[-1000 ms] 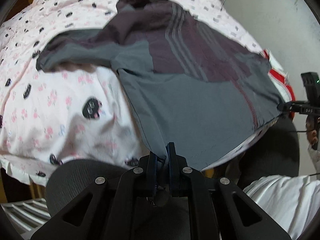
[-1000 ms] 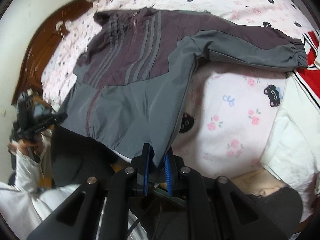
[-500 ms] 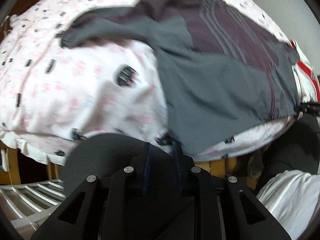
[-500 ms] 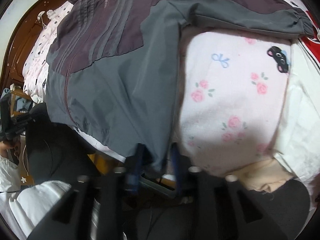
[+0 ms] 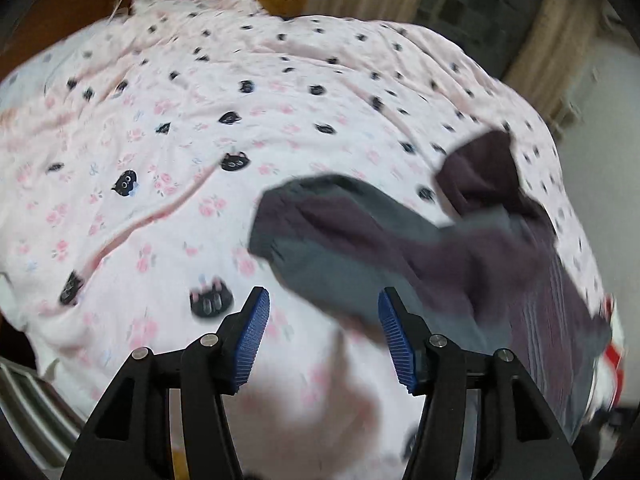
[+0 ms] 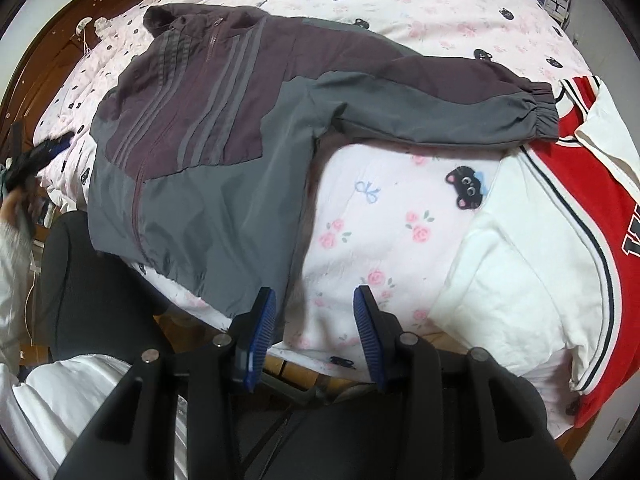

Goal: Fold clothes

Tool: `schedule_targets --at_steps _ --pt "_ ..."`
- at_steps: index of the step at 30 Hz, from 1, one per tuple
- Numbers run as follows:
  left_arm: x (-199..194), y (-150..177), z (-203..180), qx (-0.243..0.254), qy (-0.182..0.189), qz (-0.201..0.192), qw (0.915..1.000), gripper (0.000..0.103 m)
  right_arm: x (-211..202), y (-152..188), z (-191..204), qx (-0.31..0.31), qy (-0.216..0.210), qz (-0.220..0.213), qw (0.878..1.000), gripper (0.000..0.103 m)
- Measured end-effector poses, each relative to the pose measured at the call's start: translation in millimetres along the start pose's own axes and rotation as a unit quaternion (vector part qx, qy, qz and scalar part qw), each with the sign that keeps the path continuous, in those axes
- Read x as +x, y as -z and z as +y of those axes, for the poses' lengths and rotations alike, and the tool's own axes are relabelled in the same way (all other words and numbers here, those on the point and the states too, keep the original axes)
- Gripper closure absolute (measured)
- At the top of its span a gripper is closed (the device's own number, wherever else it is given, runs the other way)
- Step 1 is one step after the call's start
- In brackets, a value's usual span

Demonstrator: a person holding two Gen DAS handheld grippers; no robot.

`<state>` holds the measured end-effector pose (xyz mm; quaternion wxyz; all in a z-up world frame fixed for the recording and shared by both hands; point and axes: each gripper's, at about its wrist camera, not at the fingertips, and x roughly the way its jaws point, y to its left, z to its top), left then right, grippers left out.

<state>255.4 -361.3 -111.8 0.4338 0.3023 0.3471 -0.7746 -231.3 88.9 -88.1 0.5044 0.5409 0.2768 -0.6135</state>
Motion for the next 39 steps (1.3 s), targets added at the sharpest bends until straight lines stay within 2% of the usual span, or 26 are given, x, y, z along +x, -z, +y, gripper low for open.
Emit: schedule_targets --at_steps 5,8,15,16,17,19,20,24,31,37,39 --pt "28.0 -7.5 25.4 -0.022 -0.016 -0.005 0.9996 0.051 11.0 2.6 17.3 -0.01 0.003 0.009 1.0 0.06" --pt "39.0 -11.6 37.4 -0.036 -0.01 -0.007 0.9993 0.051 11.5 0.4 21.5 -0.013 0.001 0.01 1.0 0.06" --pt "55.5 -15.5 36.5 0.0 0.019 -0.004 0.9998 0.052 13.2 -13.0 37.0 -0.03 -0.001 0.01 1.0 0.06" --pt "58.0 -15.1 35.0 0.007 0.02 -0.003 0.9998 0.054 13.5 -15.0 39.8 -0.033 -0.002 0.01 0.999 0.06" --pt "59.8 -14.3 33.6 0.014 0.019 -0.002 0.9997 0.065 13.8 -16.9 42.6 -0.035 -0.002 0.009 0.999 0.06" --pt "60.4 -13.1 31.9 0.024 0.016 0.001 0.9996 0.073 13.9 -20.9 49.1 -0.041 -0.004 0.006 0.999 0.06" --pt "59.1 -12.3 32.3 0.026 0.016 -0.001 0.9995 0.079 13.4 -23.2 52.4 -0.044 -0.006 0.003 0.999 0.06" --pt "49.3 -11.2 37.8 0.018 0.023 -0.007 0.9996 0.082 9.1 -39.2 69.2 -0.054 -0.02 -0.02 0.998 0.06" --pt "10.9 -3.9 45.6 0.0 0.007 -0.028 0.9996 0.083 6.5 -75.4 107.5 -0.074 -0.058 -0.066 0.993 0.06" --pt "-31.6 17.3 45.7 -0.021 -0.023 -0.034 0.9989 0.083 28.7 -104.1 147.1 -0.092 -0.078 -0.075 0.99 0.06" --pt "-42.3 27.2 44.4 -0.028 -0.034 -0.031 0.9985 0.083 42.4 -112.2 155.3 -0.096 -0.072 -0.076 0.99 0.06"
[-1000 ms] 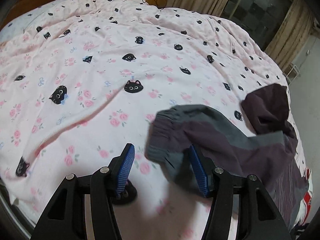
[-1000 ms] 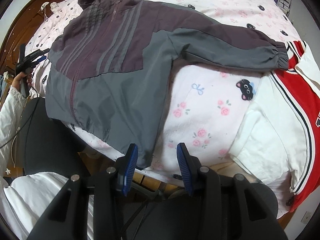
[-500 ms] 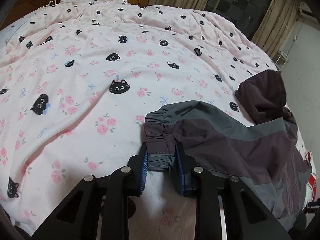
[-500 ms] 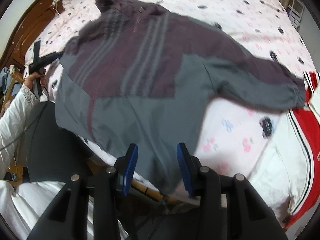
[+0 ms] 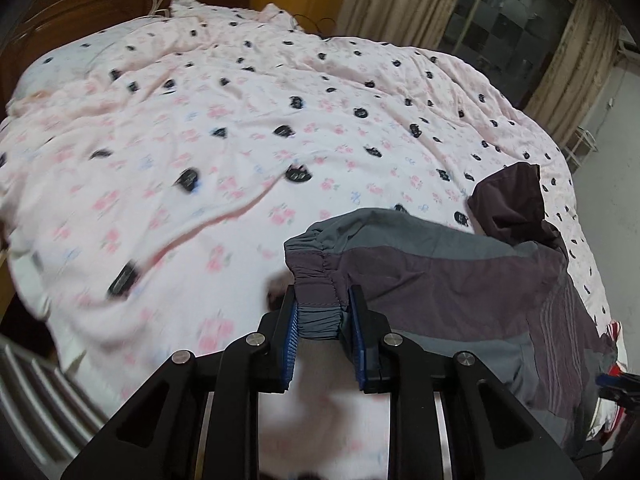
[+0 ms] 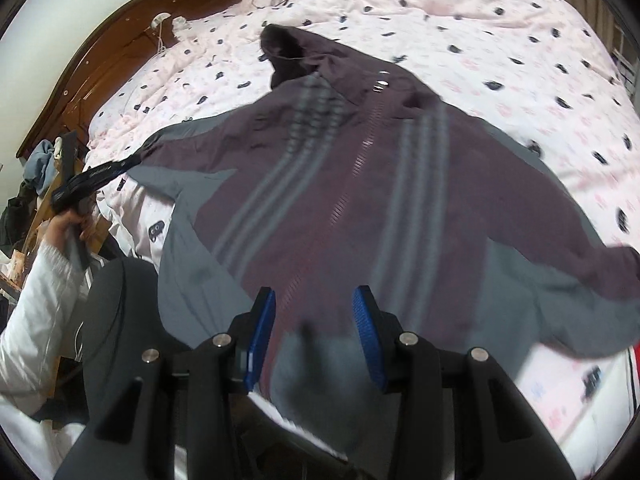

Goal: Fold clothes

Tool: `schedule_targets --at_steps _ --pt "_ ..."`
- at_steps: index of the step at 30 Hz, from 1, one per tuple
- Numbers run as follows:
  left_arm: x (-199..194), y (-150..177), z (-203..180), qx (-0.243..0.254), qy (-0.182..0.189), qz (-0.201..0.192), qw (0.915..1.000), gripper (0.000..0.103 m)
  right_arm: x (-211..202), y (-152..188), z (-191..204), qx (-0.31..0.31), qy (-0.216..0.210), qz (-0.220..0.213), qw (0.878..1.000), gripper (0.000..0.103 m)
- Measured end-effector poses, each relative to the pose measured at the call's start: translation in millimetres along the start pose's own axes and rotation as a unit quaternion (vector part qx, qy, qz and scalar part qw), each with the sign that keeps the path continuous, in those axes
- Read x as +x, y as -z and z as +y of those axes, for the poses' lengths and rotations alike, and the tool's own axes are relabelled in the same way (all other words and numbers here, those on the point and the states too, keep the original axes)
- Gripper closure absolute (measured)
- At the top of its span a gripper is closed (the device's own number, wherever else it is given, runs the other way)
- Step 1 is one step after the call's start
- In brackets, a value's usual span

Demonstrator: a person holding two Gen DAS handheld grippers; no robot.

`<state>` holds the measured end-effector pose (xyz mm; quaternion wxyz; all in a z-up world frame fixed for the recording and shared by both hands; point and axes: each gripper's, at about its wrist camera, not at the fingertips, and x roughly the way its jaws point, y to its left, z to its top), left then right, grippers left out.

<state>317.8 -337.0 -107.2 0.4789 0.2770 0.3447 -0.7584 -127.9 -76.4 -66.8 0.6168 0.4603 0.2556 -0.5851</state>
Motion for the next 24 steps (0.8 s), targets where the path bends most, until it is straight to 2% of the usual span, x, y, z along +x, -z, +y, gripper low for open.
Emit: schedule_targets --at_steps 4,7,10,13,14,15,18,21,22,24 --pt "-6.8 15.5 -4.4 0.008 -0.029 -0.001 0.9995 0.083 32.6 -12.8 6.1 -0.007 0.01 0.003 1.0 0.06" --pt "2.9 23.8 -2.7 0.003 -0.044 0.016 0.9989 0.083 58.4 -18.9 4.4 -0.007 0.015 0.01 1.0 0.06" --pt "15.2 31.0 2.5 -0.011 -0.047 0.04 0.998 0.082 75.3 -18.3 7.5 -0.027 0.039 0.01 0.999 0.061" --pt "14.0 31.3 9.7 -0.035 -0.058 0.039 0.9969 0.07 87.2 -16.4 12.8 -0.053 0.064 0.006 0.997 0.059" --pt "12.1 31.5 11.9 -0.044 -0.064 0.036 0.9963 0.059 88.3 -15.4 15.9 -0.064 0.074 0.003 0.995 0.058" --pt "8.0 32.2 13.8 -0.052 -0.072 0.03 0.9955 0.054 89.0 -14.4 19.2 -0.076 0.084 0.001 0.994 0.056" --pt "-12.1 30.6 11.6 -0.067 -0.103 -0.004 0.9925 0.052 87.1 -14.9 26.0 -0.097 0.098 0.001 0.99 0.056" --pt "-42.1 20.9 -8.2 -0.044 -0.149 -0.06 0.986 0.052 70.6 -22.5 26.6 -0.106 0.077 -0.011 0.991 0.056" --pt "-51.6 16.6 -14.6 -0.037 -0.154 -0.077 0.9843 0.052 62.7 -26.8 25.1 -0.107 0.069 -0.02 0.992 0.056" --pt "-67.8 5.9 -25.7 -0.034 -0.14 -0.105 0.9839 0.05 48.0 -38.3 17.5 -0.1 0.056 -0.033 0.993 0.056"
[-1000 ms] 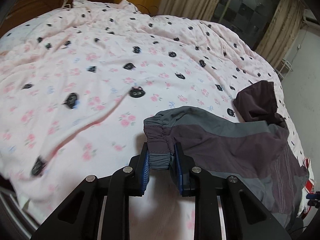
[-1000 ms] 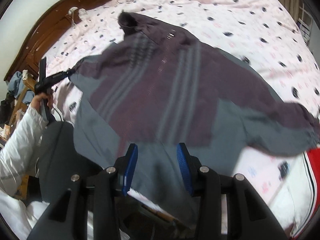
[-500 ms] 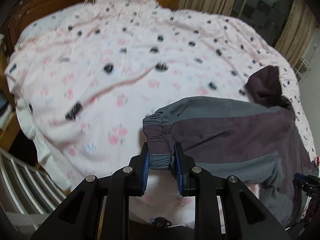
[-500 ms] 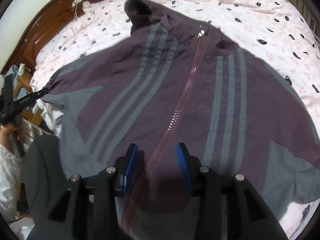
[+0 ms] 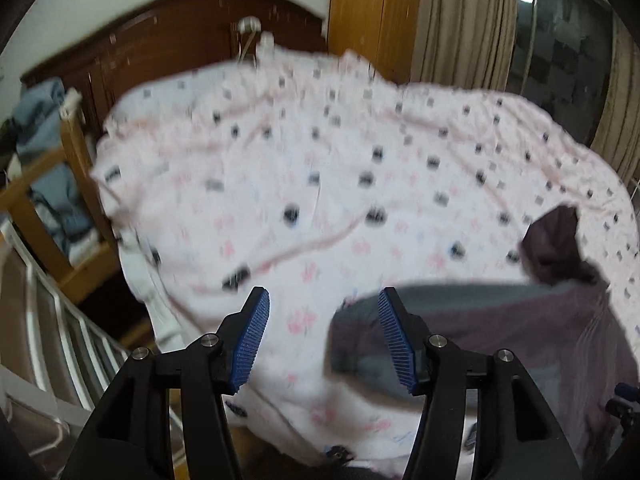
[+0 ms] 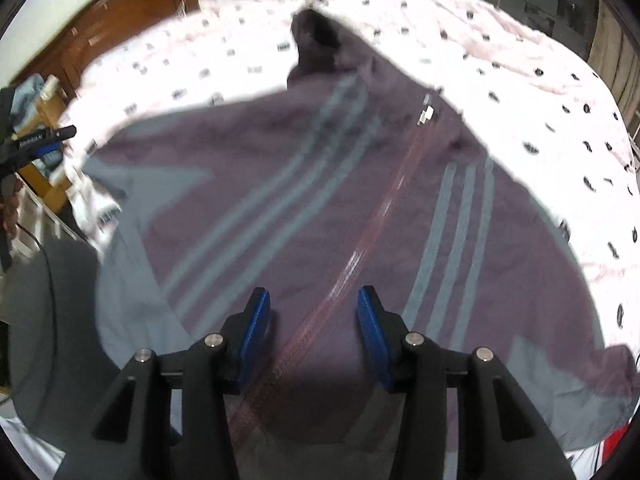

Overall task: Fold clothes
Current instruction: 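Grasp the jacket hood with the right gripper while the left gripper holds it too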

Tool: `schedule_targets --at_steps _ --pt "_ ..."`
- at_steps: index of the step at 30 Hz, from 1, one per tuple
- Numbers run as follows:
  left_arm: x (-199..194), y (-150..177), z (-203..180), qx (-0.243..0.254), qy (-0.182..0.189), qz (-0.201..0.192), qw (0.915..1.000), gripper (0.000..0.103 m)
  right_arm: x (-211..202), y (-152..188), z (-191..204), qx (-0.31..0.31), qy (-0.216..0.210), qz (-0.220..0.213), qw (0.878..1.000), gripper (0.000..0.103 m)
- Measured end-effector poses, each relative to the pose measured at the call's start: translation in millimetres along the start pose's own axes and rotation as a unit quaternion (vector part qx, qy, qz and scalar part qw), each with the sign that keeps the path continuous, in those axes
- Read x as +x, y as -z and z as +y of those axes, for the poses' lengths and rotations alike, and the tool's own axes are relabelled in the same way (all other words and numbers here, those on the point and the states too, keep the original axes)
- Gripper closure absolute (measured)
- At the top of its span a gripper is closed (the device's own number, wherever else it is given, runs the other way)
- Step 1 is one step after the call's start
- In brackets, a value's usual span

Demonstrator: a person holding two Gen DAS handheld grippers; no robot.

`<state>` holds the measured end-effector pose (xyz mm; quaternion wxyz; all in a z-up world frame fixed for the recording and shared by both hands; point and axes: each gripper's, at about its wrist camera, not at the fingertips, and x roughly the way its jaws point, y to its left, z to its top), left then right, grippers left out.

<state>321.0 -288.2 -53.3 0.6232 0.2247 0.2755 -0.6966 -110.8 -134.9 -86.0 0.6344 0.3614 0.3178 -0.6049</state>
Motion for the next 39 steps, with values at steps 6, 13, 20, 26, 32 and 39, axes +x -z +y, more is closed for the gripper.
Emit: schedule_targets --at_steps 6,13,20,26,32,39 --pt "5.9 -38.8 -65.4 0.02 0.088 -0.028 0.9955 0.041 -26.0 -47.3 -30.9 0.004 0.033 -0.052 0.998 0.056" --pt "66.4 -50.6 -190.1 0.039 0.196 0.009 0.9797 0.041 -15.8 -106.4 -39.2 0.006 0.072 -0.087 0.994 0.046" --pt "116.5 -48.1 -249.8 0.069 0.198 0.053 0.9764 0.041 5.6 -143.4 -30.8 -0.012 0.089 -0.101 0.991 0.042" --pt "142.0 -38.1 -255.2 0.058 0.209 0.089 0.9721 0.041 39.7 -173.0 -21.5 -0.013 0.059 -0.102 0.993 0.041" --pt "154.6 -32.5 -246.5 0.036 0.214 0.114 0.9694 0.041 78.6 -194.9 -13.1 -0.022 0.043 -0.075 0.996 0.041" --pt "164.2 -35.4 -229.6 -0.001 0.2 0.133 0.9707 0.042 107.8 -212.0 -4.2 -0.037 0.021 -0.051 0.998 0.041"
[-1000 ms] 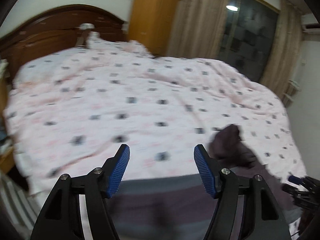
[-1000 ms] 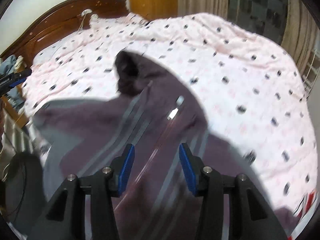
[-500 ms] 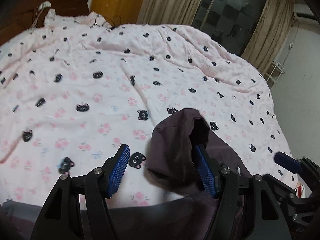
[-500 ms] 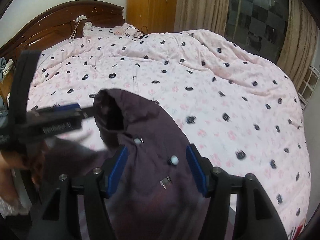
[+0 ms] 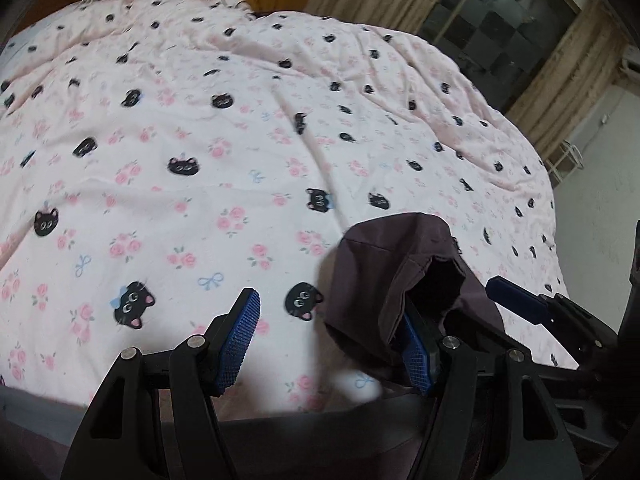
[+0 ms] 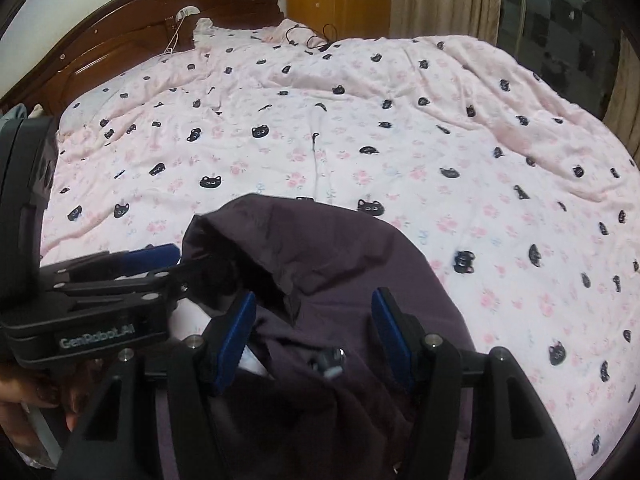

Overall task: Fold clothes
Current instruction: 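Grasp the jacket hood with the right gripper while the left gripper holds it too, then lift the dark purple hood with both grippers and raise the jacket off the duvet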

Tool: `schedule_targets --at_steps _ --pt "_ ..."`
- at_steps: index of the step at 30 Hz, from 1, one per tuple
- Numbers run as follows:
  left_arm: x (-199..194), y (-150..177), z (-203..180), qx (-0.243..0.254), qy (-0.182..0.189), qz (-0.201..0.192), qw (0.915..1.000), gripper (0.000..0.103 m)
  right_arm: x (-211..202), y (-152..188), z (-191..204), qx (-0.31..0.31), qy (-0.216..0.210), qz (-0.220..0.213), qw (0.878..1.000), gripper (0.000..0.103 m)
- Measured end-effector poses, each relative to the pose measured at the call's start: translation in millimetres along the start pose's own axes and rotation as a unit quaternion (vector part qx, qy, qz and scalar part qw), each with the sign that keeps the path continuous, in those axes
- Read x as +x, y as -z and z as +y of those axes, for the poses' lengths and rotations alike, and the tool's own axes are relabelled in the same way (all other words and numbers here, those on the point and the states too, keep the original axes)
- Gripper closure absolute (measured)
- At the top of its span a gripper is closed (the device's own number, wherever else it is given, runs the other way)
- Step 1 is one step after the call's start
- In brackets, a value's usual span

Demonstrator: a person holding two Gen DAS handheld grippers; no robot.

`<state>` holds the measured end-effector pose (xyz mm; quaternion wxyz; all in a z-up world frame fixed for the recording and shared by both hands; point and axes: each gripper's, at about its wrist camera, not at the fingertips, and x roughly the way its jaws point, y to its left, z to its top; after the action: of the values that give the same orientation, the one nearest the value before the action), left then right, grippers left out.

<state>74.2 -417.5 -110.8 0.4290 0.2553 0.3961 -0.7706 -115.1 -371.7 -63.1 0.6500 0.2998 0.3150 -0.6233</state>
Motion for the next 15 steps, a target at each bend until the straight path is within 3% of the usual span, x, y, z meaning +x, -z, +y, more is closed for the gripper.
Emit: schedule_targets --at_steps 5,15 --pt "-1.1 1.1 5.9 -0.001 -0.029 0.002 0.9996 0.042 13.0 -6.9 2.3 -0.009 -0.007 0.018 1.0 0.041" --pt "3.3 -1.5 12.4 -0.01 -0.031 0.014 0.9994 0.042 45.7 -2.7 17.4 -0.049 0.013 0.055 0.997 0.041"
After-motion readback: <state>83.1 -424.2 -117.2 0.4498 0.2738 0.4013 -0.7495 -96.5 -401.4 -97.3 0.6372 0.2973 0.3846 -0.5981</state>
